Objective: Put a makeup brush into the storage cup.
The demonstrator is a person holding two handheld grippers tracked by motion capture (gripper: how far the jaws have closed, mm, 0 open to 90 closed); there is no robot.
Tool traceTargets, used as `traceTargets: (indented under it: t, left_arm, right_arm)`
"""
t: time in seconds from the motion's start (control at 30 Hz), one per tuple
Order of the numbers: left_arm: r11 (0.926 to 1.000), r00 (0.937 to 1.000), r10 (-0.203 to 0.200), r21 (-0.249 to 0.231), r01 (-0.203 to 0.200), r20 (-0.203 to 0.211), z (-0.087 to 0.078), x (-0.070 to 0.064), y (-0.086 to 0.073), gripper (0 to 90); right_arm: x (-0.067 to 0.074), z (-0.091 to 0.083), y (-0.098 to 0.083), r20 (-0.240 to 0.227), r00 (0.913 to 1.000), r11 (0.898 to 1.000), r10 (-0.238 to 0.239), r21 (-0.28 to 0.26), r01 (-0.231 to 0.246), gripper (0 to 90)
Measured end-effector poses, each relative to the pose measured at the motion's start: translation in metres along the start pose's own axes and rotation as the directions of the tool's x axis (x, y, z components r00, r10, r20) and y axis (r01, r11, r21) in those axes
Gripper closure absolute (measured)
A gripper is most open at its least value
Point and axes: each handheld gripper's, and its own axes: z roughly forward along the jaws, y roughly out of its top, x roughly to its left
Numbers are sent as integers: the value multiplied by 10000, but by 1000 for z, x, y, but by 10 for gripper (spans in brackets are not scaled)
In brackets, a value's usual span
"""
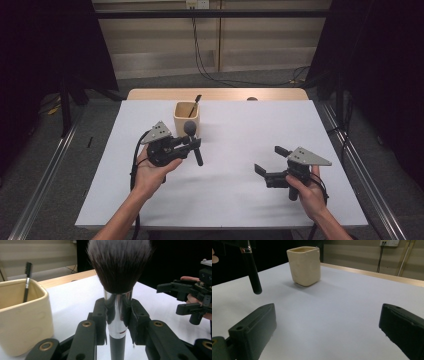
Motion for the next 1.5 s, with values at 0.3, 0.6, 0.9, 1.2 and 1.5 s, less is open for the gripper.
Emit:
traceTargets:
  t: [0.3, 0.6, 0.9, 1.2, 1.5]
  left_arm:
    - [10000, 9994, -38, -46, 36, -357, -13, 11, 3, 706]
    - [9999, 9980, -99, -52, 96, -630, -22, 21, 7, 706]
    - [9998, 9957, -181, -92, 173, -913, -27, 32, 16, 706]
    - [9997, 9936, -180, -179, 161, -1112, -30, 41, 32, 706]
    - [9998, 9907, -133, -145, 114, -1354, -28, 48, 40, 706]
  right_arm:
    - [-11, -19, -6, 493, 9987, 9998, -134, -135, 140, 5]
    - [-21, -37, -13, 918, 9958, 9998, 52, -199, -34, 5]
    - [-26, -49, -21, 1209, 9926, 9994, 78, -347, -36, 0]
    - [-27, -53, -30, 1406, 9899, 9991, 171, -414, -114, 0]
    - [-24, -54, -31, 1327, 9910, 9990, 167, -430, -110, 0]
